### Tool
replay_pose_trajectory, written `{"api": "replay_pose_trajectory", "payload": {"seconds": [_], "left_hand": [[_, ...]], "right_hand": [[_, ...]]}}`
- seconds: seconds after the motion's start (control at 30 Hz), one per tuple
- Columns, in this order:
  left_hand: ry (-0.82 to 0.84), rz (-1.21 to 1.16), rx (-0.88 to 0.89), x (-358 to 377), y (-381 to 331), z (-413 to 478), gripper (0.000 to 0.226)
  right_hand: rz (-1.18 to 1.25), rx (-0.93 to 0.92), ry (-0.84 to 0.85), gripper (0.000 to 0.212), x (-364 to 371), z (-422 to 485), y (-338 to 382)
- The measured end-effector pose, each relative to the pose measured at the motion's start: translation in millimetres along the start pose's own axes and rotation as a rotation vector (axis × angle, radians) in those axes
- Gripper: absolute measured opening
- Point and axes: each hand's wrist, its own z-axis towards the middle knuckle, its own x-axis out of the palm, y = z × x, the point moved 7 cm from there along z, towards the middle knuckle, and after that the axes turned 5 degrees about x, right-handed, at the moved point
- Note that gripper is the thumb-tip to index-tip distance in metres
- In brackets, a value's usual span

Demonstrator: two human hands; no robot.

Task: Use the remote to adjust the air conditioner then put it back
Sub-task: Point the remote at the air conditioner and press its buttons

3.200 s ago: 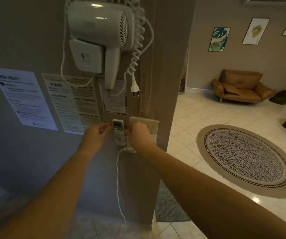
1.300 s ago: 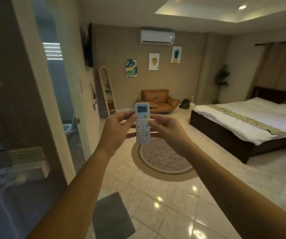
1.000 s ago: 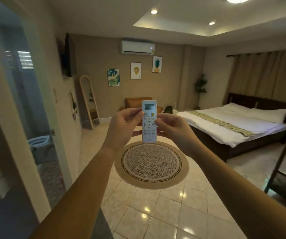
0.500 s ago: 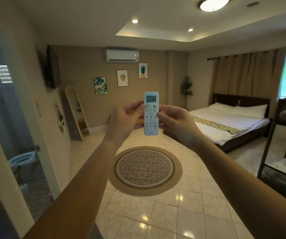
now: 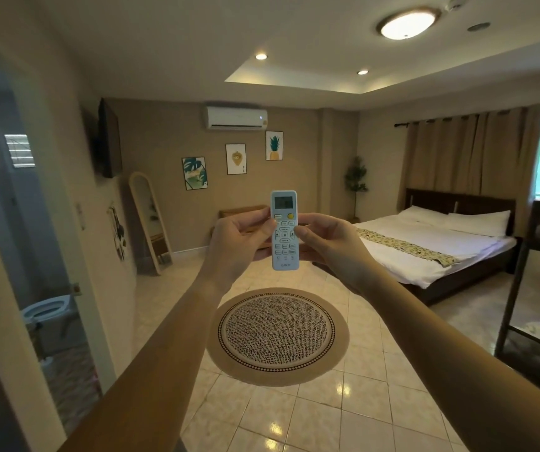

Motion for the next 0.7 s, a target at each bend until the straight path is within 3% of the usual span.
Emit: {"api": "replay_pose_trajectory", "payload": {"seconds": [0.4,0.7], "left_hand": [[0.010,-0.011,-0.037,0,10,7,0.032],[-0.036,-0.080,-0.405,-2,29,25,0.014]], "right_hand": [[0.059,0.033,0.025,0.030,-2,8,-13],[0.320,0.370,0.040,0.028,9,24,-33]]}}
